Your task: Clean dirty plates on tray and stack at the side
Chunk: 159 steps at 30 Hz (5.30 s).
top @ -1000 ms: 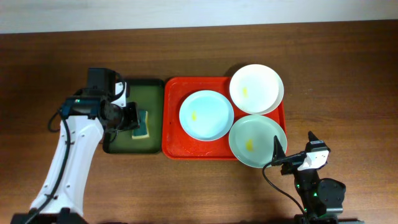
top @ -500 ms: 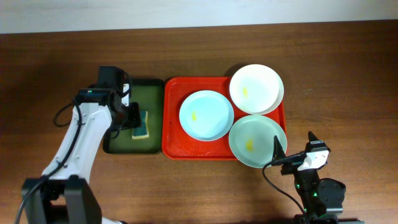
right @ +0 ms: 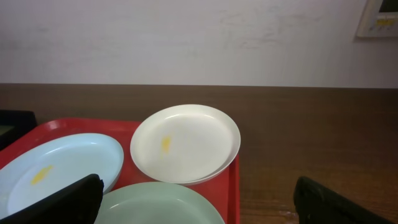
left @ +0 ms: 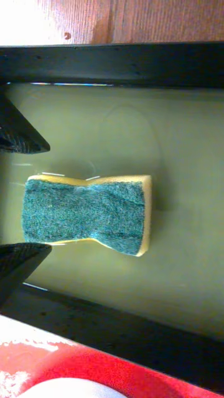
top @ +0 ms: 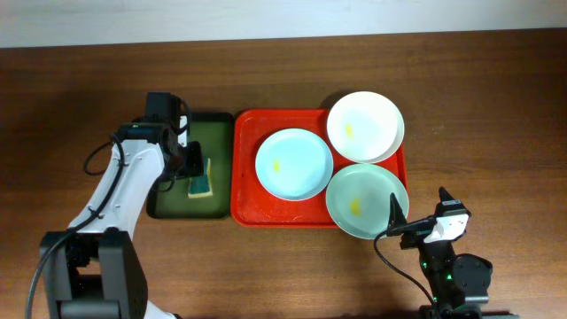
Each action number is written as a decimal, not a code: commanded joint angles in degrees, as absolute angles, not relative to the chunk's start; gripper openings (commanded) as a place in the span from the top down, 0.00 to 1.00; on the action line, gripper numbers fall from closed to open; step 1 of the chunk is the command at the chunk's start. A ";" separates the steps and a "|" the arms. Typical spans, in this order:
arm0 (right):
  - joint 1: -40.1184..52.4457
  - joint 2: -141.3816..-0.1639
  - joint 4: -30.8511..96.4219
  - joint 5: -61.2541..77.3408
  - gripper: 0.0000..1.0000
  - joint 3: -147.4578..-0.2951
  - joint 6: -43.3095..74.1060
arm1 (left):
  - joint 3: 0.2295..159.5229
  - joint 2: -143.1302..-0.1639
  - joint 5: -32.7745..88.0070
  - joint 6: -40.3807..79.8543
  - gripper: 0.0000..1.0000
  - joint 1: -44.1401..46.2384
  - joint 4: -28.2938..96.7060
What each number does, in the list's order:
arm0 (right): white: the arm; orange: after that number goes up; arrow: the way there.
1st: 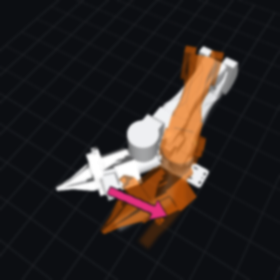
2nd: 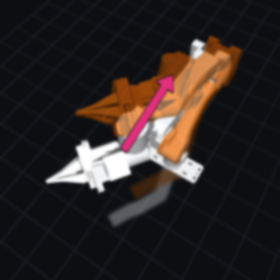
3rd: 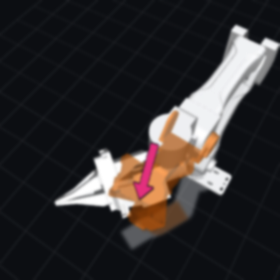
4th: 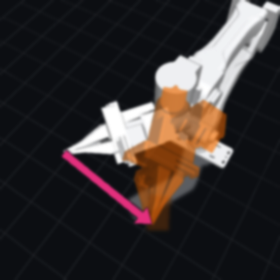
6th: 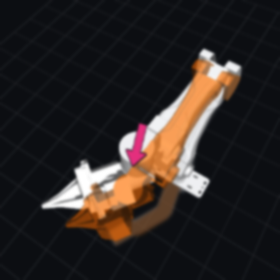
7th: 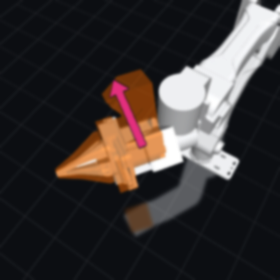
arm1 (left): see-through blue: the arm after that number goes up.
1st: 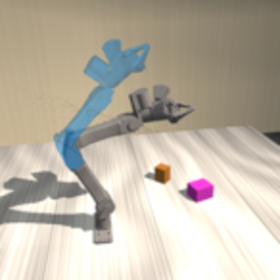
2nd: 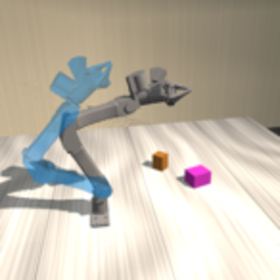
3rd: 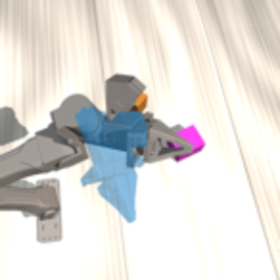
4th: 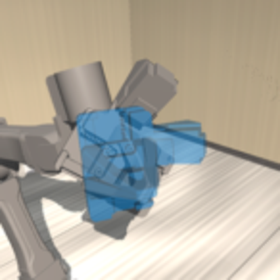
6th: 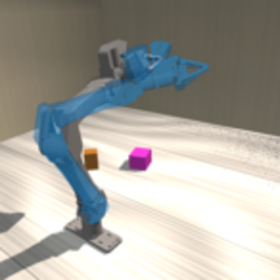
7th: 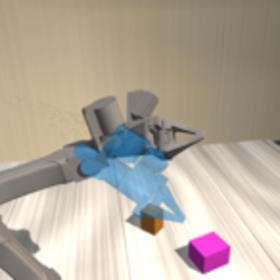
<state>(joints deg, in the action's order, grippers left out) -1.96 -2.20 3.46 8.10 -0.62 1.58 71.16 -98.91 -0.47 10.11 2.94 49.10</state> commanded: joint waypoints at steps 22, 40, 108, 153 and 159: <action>-2.28 -2.04 3.70 8.82 0.01 -0.32 2.20 | 65.67 -99.44 -0.49 7.88 0.94 4.01 40.95; -2.28 -2.04 3.70 8.84 0.01 -0.32 2.20 | 60.66 -101.43 -0.05 7.90 0.70 5.63 33.58; -2.28 -2.04 3.70 8.84 0.01 -0.32 2.20 | 55.94 -85.60 -3.88 12.43 1.00 5.63 37.74; -2.28 -2.04 -2.63 3.53 0.02 -0.32 1.87 | 61.34 -85.60 1.32 10.66 1.00 6.02 33.43; -2.28 -2.68 -1.69 12.25 0.01 -4.99 20.27 | 61.34 -85.60 1.32 10.68 1.00 6.02 33.39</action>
